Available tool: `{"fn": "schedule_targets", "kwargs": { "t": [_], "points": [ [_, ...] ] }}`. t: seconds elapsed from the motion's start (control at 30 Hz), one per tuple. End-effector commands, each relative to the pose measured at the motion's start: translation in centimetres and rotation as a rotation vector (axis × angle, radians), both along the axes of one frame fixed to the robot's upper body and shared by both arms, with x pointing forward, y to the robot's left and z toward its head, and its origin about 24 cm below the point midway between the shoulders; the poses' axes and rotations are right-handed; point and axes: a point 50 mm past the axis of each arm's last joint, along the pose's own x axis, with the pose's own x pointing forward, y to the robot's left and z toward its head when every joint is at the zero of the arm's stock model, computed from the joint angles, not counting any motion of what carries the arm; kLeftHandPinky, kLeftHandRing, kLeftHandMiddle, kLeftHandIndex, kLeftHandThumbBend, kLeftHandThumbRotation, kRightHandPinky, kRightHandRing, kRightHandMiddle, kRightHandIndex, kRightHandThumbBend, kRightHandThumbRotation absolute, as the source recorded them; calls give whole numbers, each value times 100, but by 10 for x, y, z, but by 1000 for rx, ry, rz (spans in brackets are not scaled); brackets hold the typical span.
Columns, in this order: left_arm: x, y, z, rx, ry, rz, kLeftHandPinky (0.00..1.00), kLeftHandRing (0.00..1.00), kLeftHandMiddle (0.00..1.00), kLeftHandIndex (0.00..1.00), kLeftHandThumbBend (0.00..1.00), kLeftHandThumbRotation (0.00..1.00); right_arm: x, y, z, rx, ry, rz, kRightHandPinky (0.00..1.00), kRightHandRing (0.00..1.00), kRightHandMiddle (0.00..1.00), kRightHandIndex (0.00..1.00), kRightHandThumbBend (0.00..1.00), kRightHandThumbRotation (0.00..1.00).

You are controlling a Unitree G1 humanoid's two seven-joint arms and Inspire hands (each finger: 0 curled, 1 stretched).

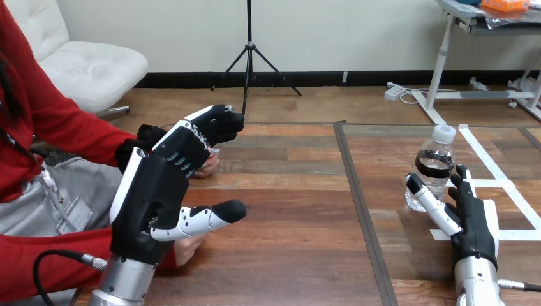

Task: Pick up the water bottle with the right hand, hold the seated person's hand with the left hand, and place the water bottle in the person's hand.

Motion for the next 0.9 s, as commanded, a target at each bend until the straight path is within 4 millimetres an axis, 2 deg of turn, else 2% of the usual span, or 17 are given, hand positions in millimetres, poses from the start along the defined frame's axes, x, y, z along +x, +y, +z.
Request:
{"fn": "schedule_targets", "kwargs": {
  "t": [0.0,0.37,0.87],
  "points": [
    [7,2,17,-4,-73,-8,81,80,78,78,100,35,28,-3,33,-34,-104,27,87,94,97,100,100,61],
    [6,4,17,-4,-73,-10,81,79,78,77,100,34,31,-4,36,-57,-102,37,98,99,100,100,100,62],
    [5,7,18,5,-78,-4,80,79,77,77,100,34,36,-6,42,-54,-118,43,100,100,100,100,100,62]
  ]
}}
